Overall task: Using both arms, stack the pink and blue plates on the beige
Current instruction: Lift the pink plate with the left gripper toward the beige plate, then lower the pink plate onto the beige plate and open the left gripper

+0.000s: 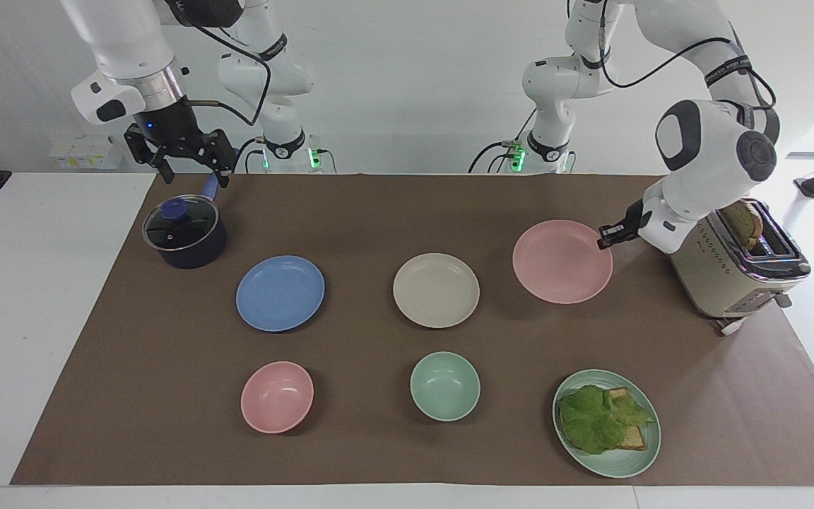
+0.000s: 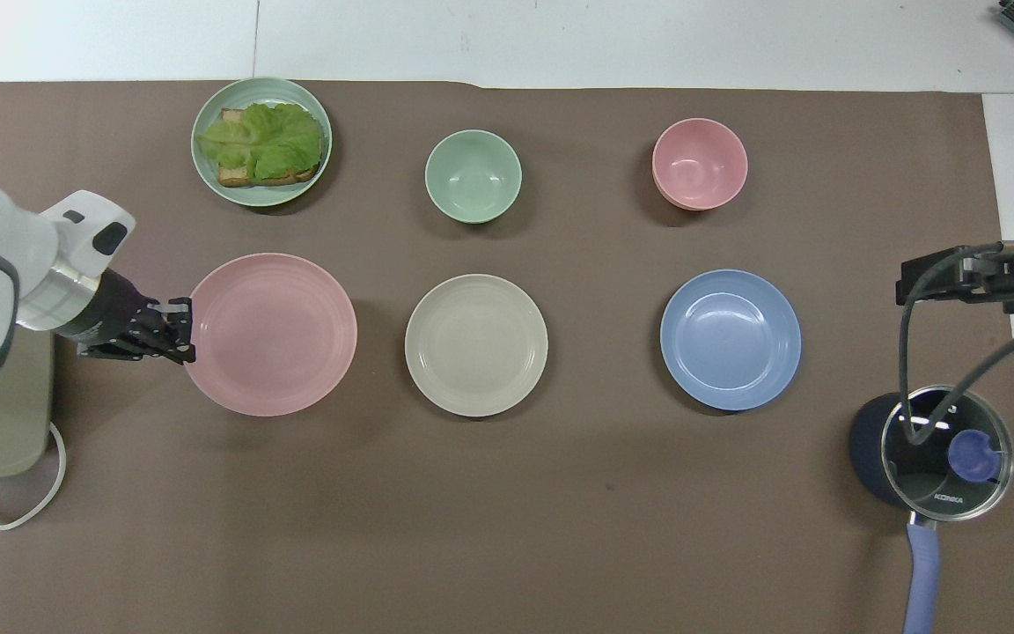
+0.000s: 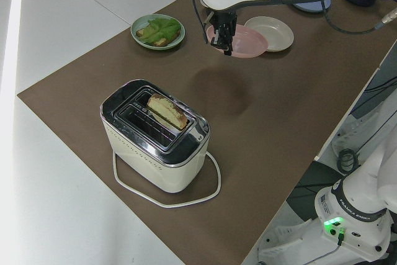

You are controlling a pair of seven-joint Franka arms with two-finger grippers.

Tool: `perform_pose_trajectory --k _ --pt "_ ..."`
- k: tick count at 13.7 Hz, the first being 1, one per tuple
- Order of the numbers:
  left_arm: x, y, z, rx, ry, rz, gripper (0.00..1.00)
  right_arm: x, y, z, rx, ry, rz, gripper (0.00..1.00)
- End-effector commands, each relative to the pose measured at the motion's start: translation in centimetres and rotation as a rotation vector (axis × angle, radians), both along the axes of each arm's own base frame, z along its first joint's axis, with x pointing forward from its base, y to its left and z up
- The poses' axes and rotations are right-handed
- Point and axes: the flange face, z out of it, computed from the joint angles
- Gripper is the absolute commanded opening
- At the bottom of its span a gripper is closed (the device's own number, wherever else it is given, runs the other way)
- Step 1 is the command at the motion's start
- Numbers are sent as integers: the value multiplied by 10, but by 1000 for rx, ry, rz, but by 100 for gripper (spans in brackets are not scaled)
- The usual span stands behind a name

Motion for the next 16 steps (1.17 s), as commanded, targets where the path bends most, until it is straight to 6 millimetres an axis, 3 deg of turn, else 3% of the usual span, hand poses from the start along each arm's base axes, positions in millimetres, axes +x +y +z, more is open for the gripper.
perform_pose_trajectory --k 1,3,5,8,11,12,13,14,16 --pt "-10 -71 4 -22 -29 22 0 -3 -2 1 20 -5 -16 100" --pt "-24 -127 -6 -15 -56 8 0 -3 -4 1 20 -6 -19 100" --pt "-40 -166 -26 -10 -80 1 0 -4 -4 0 20 3 -19 100" --pt "-51 -189 -61 -17 -111 -14 0 -4 -5 0 20 -2 -21 100" --pt "-44 -202 -87 -28 -152 -23 0 -3 -4 1 20 -6 -21 100" --pt "-45 -207 -85 -31 -157 -32 21 -3 -4 1 20 -6 -19 100" --pt "-47 -210 -86 -31 -156 -40 84 -3 -5 1 20 -6 -22 100" --pt "-47 -210 -84 -31 -154 -38 100 -3 -5 1 20 -8 -22 100" --pt "-41 -206 -81 -32 -159 -30 100 -3 -5 1 18 -6 -21 100"
